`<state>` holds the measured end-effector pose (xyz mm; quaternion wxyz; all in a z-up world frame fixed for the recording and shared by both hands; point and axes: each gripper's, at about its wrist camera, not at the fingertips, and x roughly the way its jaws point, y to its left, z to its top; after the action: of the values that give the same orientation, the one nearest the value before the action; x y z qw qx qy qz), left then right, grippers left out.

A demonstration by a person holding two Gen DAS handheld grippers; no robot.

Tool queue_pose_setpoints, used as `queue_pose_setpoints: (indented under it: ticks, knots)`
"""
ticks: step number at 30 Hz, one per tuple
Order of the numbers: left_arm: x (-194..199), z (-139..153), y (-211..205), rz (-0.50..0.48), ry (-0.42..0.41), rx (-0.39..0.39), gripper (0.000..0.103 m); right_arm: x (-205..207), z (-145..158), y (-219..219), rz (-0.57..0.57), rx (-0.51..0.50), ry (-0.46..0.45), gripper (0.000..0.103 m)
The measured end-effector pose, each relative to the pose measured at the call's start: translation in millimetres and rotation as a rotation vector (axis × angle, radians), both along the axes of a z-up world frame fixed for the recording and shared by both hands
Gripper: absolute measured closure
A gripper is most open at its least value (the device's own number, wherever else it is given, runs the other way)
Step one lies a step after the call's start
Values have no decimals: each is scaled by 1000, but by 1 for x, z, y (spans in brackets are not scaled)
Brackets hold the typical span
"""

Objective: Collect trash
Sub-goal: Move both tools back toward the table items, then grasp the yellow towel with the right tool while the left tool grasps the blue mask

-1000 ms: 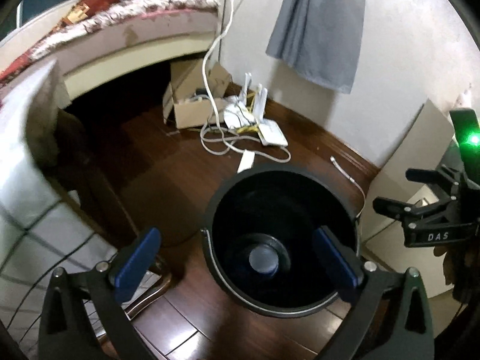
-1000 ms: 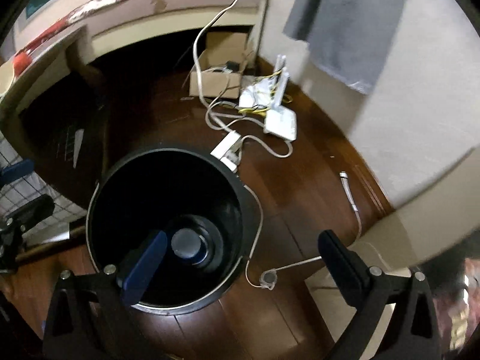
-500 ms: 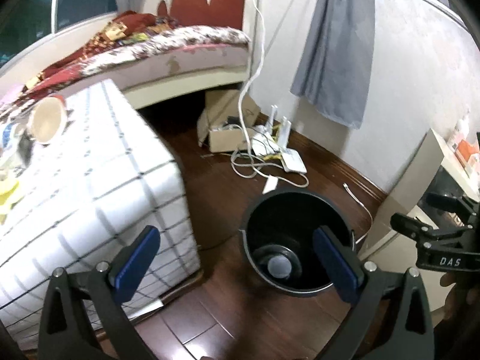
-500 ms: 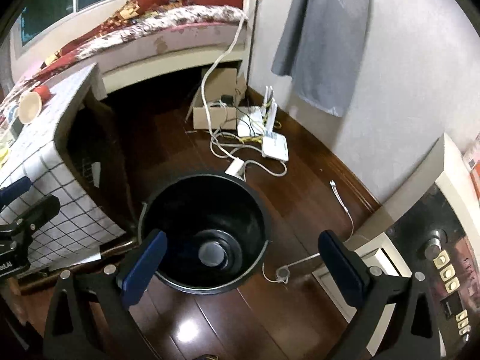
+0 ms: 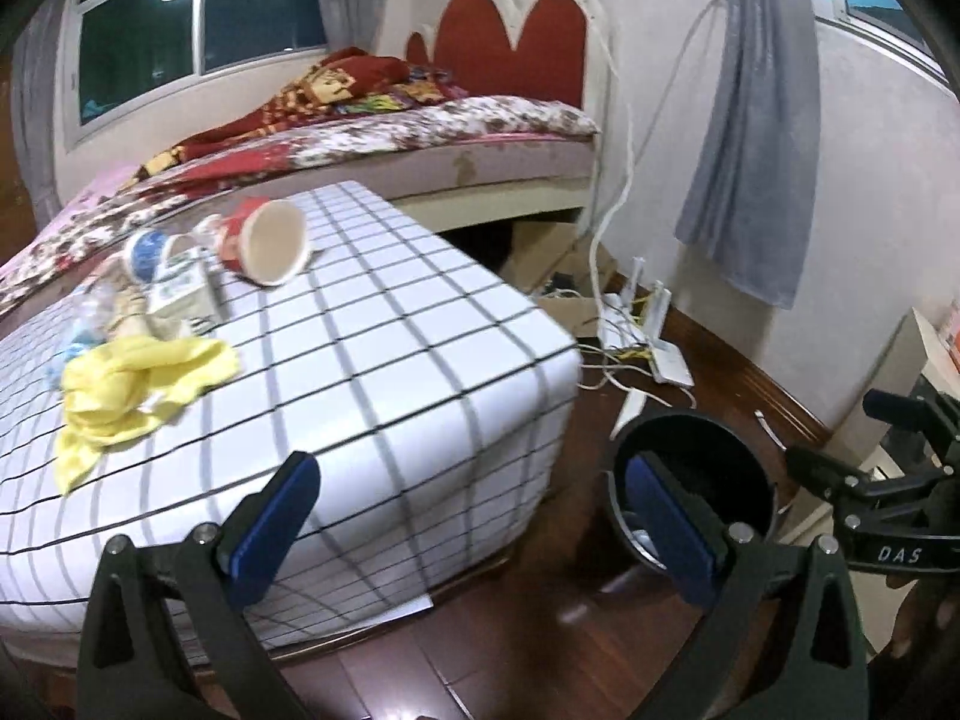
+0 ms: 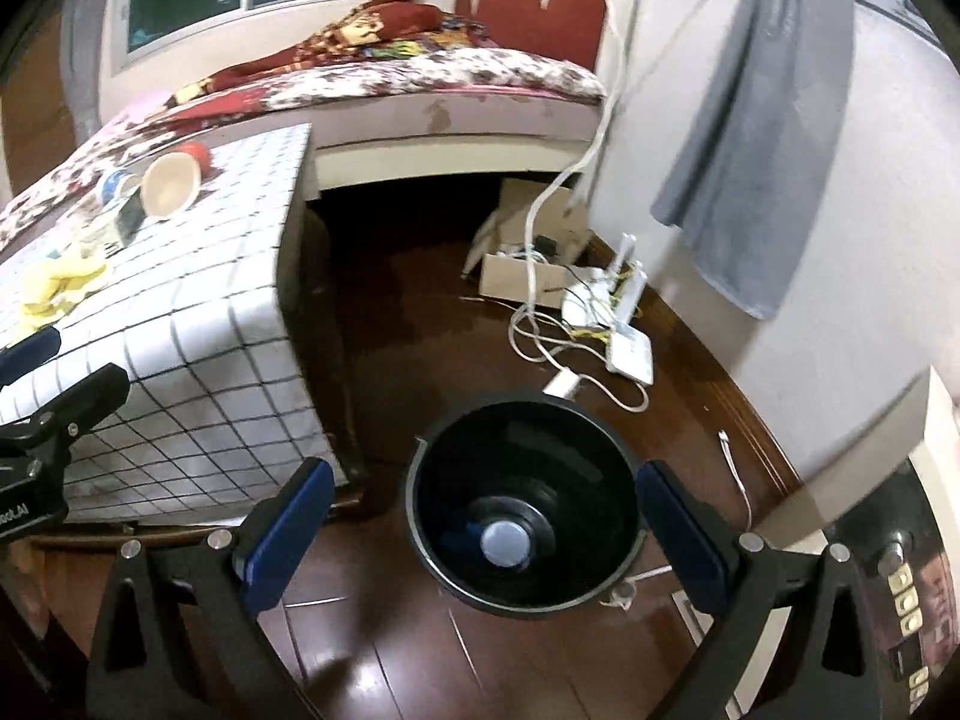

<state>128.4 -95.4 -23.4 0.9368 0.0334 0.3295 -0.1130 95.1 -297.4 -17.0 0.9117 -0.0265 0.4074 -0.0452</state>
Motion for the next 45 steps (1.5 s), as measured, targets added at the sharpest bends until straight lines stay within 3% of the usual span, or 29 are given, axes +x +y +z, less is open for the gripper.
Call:
queue_pose_setpoints:
  ticks: [17,28,30,34,45]
  knots:
    - [-16,10,110,217,-55,23,1,33,21,106,200,18,-87,1]
    - [-27,7,223,447,-46,30,1,52,38,221,455,90,-186,1]
    - [-29,6,239,480,-46,29,1,56,39,252,503,53,-157,1]
    - [-34,7,265,527,-47,10,1,68,36,295,578,82,-125,1]
    - [-39,1,312,600,-23,-29,1,123,8,359,620,75,-28,5]
